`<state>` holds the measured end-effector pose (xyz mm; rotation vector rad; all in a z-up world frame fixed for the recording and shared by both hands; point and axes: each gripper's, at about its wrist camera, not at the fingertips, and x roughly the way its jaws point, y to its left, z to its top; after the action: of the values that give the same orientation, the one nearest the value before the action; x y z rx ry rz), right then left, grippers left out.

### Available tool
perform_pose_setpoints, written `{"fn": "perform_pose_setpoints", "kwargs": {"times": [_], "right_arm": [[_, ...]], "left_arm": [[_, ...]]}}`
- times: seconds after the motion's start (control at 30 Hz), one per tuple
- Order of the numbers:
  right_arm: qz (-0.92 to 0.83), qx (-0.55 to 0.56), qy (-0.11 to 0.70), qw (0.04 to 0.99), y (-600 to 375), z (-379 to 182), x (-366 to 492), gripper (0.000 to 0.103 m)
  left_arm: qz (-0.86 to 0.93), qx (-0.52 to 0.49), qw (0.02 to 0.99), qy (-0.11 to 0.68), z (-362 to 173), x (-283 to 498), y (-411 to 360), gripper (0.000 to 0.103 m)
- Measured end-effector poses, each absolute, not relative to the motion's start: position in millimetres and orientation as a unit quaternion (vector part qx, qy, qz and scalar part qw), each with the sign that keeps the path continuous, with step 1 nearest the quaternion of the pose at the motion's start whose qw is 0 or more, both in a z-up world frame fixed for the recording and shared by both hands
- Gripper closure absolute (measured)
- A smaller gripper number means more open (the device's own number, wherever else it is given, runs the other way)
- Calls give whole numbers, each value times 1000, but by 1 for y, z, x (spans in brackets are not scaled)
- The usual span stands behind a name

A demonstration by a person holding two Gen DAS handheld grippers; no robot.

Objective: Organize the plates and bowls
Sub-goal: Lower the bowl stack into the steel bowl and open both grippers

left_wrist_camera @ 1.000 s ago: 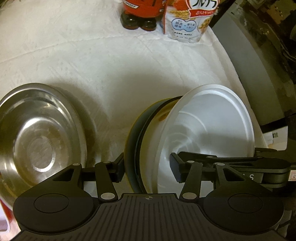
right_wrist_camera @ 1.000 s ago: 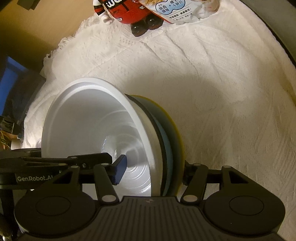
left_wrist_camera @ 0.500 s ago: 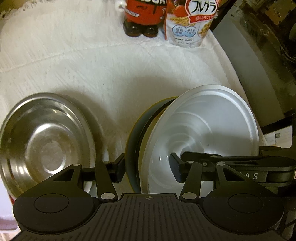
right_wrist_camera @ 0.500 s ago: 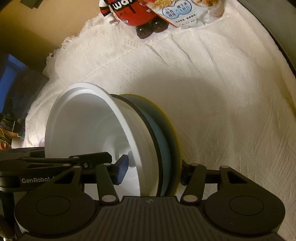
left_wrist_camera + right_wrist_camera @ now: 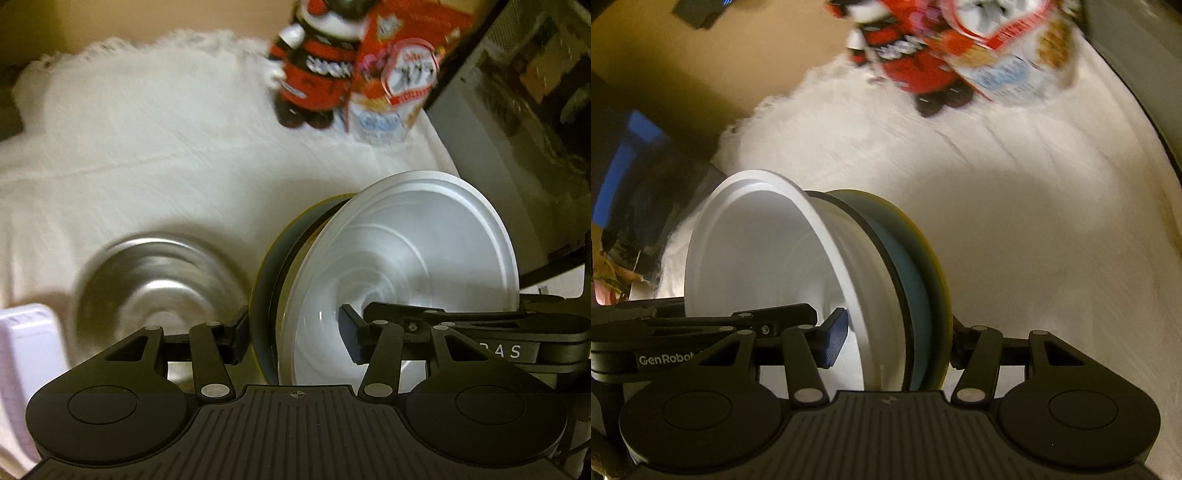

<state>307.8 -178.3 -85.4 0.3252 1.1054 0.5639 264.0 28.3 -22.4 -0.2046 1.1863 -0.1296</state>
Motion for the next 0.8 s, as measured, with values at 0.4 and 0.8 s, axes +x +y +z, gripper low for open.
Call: {"fn": "perform_pose_setpoints", "kwargs": {"times": [0.4,0.8], "right_arm": [[334,108,542,764,-53,-91,335,45],[330,46,583,741,-12,-123,344,46]], "left_arm": [[20,-119,806,580,-45,260,143,49],[-10,-100,807,581,-61,245,168,60]]}}
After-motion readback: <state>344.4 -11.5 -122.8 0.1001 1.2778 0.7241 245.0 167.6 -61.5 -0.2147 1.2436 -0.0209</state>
